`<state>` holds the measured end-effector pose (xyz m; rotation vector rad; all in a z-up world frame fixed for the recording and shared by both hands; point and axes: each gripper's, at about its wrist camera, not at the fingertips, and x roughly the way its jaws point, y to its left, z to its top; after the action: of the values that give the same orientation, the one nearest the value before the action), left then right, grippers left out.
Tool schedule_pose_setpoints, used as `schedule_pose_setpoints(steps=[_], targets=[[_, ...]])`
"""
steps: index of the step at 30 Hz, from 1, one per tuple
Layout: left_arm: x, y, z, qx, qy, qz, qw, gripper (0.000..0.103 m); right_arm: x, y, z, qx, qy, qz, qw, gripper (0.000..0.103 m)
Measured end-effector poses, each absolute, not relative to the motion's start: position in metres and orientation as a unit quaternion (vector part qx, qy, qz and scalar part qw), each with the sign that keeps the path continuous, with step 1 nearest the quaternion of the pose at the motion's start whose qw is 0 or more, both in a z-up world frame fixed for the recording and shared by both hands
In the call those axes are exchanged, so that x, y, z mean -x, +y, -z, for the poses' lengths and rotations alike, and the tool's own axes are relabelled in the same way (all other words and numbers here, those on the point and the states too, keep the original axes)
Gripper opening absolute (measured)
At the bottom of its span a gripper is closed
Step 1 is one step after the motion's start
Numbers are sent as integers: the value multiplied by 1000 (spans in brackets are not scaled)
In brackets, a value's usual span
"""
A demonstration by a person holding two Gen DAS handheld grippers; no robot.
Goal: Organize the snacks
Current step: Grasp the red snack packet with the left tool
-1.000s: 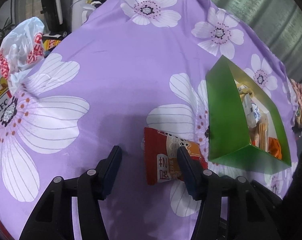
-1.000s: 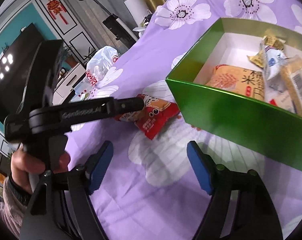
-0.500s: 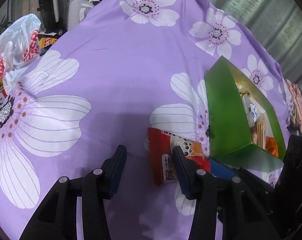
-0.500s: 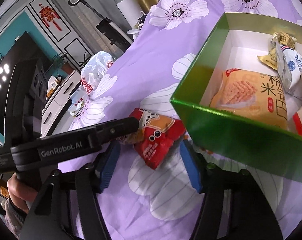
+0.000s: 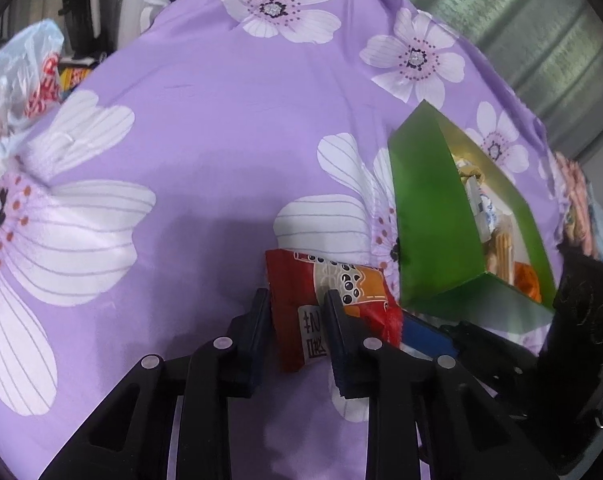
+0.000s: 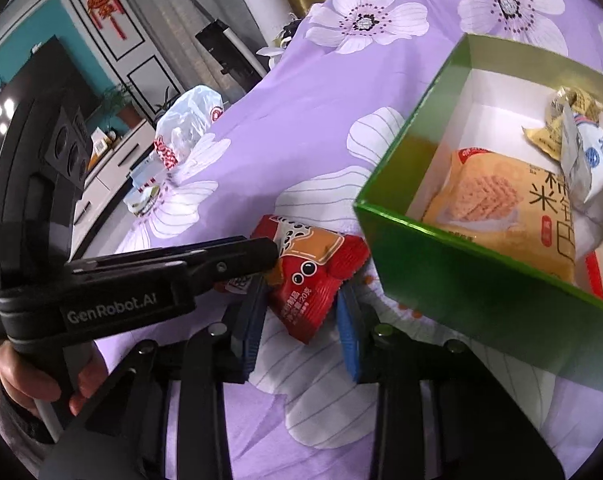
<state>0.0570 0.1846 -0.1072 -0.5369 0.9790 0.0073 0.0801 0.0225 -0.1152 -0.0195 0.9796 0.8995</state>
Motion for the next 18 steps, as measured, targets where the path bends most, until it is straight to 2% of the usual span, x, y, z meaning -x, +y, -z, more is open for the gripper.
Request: schedule_pose_setpoints(steps=[7,8,16,18], targets=[[-51,198,117,339,461,37,819,26,-83,12,118,6,459,-427,779,29],[-50,198,117,339,461,37,819,26,-83,9,118,1,461,-428,777,27],[-50,191,114,323,459,32,827,26,-88,4,125,-30,476,-432,765,27],[-53,187,113,318,464,36,826,20,-86,6,123,-23,474,-431,767,27]])
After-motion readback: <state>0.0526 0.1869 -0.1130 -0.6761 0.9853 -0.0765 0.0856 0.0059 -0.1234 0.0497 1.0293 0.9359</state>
